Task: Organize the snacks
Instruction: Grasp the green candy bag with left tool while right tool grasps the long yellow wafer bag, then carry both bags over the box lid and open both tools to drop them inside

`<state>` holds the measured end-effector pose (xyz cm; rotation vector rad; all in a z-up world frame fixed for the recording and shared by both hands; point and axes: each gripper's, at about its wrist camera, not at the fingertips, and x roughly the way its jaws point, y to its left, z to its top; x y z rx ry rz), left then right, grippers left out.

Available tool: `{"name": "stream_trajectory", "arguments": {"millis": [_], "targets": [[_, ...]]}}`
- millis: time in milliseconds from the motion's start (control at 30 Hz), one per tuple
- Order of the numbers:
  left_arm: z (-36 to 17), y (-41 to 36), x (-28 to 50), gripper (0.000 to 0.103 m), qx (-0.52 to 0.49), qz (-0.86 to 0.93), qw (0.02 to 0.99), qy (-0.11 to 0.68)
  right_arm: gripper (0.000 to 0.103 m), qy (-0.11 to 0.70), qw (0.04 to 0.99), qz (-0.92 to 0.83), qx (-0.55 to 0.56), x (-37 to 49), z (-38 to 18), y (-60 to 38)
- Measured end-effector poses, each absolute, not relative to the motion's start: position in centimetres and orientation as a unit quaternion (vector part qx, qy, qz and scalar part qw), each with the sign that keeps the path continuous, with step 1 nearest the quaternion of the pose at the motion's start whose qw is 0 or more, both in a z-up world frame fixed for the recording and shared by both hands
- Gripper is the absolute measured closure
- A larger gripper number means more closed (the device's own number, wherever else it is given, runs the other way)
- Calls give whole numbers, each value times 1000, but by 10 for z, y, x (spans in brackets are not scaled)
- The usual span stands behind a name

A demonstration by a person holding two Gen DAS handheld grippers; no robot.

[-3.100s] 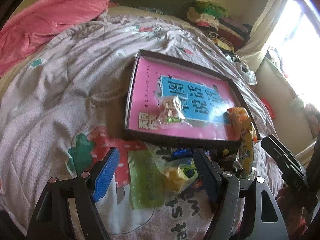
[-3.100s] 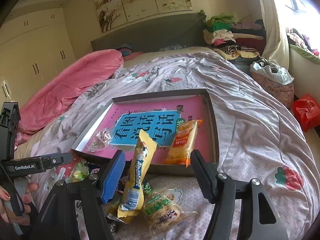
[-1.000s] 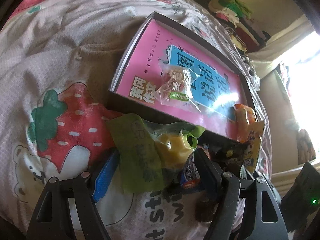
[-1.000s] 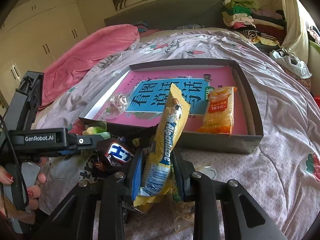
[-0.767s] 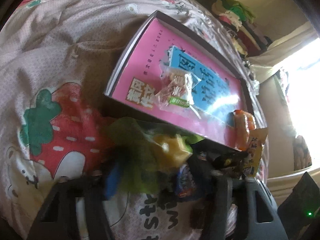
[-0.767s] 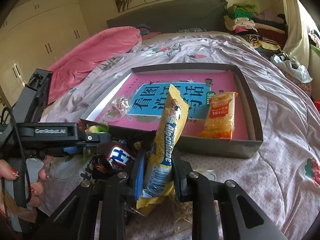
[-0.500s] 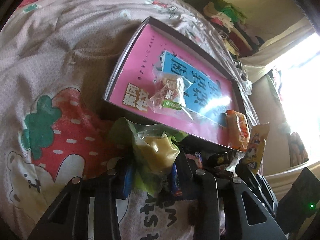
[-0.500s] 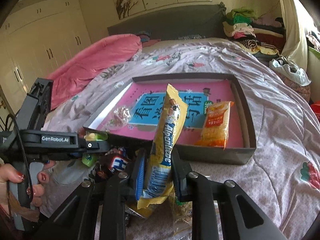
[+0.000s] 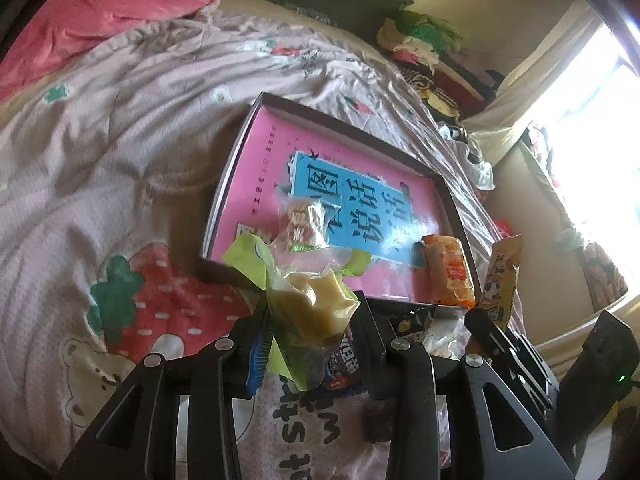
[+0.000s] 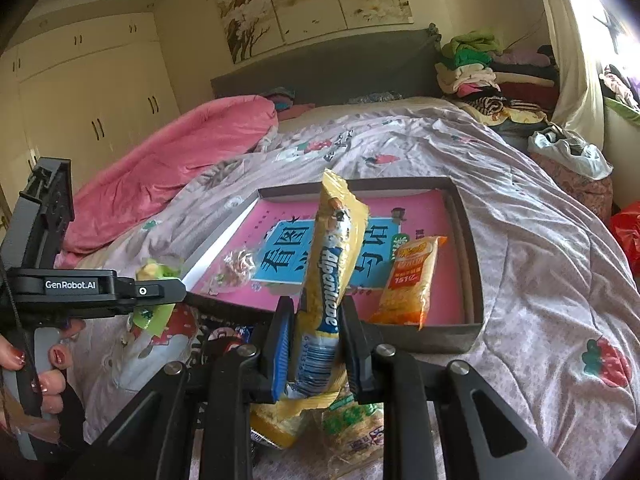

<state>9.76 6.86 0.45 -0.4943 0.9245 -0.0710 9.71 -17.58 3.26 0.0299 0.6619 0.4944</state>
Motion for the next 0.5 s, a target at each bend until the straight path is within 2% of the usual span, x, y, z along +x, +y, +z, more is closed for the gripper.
{"name": "stream_trajectory", "arguments": {"millis": [500], "targets": [[7,44,113,65,-197,-47,873,444,80,319,921,221,30,119,34,-188]]}}
